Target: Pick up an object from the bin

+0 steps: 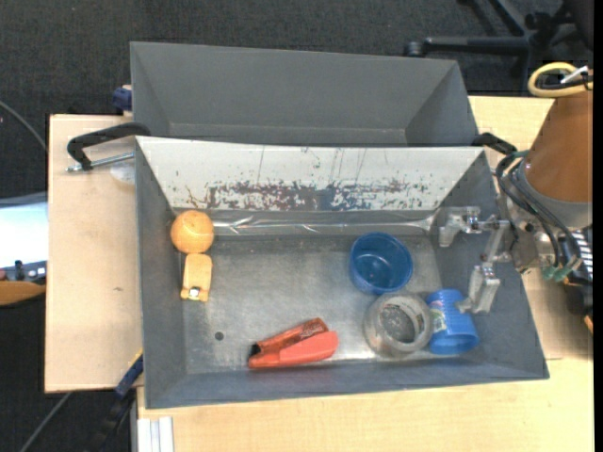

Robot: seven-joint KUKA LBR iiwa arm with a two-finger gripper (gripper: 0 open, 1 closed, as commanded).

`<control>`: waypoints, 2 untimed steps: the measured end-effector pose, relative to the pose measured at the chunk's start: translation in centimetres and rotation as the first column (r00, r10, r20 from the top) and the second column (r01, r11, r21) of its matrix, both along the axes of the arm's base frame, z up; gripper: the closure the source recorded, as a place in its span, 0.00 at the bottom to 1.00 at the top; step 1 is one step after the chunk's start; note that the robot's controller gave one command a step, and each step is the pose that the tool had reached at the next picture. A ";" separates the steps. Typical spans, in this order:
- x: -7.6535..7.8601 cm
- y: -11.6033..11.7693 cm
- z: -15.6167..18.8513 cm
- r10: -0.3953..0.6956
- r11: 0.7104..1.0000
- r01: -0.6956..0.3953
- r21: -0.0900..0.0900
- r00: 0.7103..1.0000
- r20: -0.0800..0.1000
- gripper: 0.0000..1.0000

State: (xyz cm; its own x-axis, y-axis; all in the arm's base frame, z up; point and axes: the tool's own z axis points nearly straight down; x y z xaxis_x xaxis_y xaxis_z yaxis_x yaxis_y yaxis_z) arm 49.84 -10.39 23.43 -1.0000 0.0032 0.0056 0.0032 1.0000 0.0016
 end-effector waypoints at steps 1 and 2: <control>0.2 0.1 0.4 0.003 1.000 -0.003 -0.002 1.000 0.009 0.00; 0.4 0.3 -2.9 0.094 0.996 -0.094 -0.002 0.996 0.011 0.00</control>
Offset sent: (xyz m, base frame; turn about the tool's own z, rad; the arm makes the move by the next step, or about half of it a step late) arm 0.0047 0.0069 -0.1145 -0.3061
